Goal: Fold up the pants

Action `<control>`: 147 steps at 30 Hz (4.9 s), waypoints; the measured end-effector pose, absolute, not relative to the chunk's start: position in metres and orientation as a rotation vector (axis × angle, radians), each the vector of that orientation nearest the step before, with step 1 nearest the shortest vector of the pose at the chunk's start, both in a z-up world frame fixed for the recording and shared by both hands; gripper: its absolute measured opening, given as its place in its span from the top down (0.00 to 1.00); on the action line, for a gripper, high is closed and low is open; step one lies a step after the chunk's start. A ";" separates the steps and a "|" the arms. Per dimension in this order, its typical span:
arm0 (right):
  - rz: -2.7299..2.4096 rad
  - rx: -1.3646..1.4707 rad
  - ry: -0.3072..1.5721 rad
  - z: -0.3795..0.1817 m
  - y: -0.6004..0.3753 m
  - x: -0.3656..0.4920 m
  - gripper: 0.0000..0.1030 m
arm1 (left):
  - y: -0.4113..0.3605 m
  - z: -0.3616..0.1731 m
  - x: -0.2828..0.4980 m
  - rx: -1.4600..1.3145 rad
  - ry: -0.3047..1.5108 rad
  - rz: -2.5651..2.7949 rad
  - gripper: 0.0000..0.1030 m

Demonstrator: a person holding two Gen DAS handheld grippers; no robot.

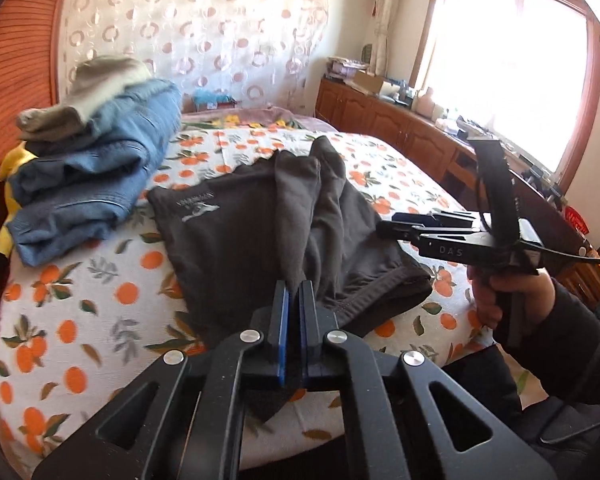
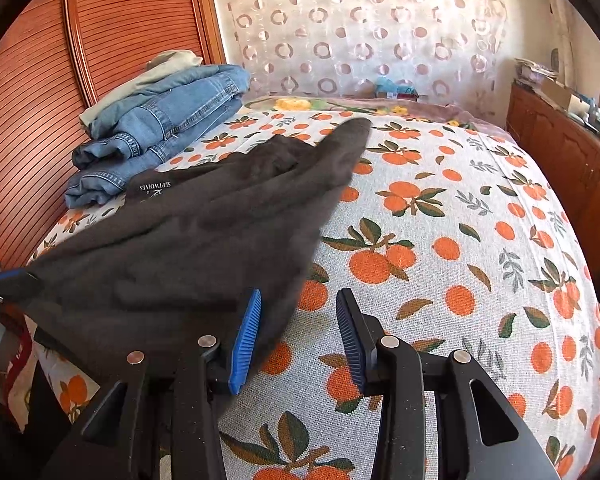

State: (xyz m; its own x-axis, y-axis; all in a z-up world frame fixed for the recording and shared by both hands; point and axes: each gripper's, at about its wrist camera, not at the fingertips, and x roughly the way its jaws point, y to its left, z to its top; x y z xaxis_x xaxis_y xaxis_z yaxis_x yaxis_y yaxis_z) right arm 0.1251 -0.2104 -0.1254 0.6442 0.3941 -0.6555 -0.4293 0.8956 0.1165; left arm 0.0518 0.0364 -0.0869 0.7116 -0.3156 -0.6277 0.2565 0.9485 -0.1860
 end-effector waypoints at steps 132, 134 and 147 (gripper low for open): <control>0.606 -0.189 0.681 -0.115 -0.188 0.036 0.88 | 0.040 -0.115 0.037 -0.097 0.777 -0.297 0.88; 0.621 -0.164 0.676 -0.113 -0.193 0.035 0.90 | 0.041 -0.108 0.032 -0.098 0.761 -0.300 0.89; 0.680 -0.134 0.702 -0.110 -0.204 0.020 0.84 | 0.050 -0.123 0.022 -0.114 0.839 -0.266 0.82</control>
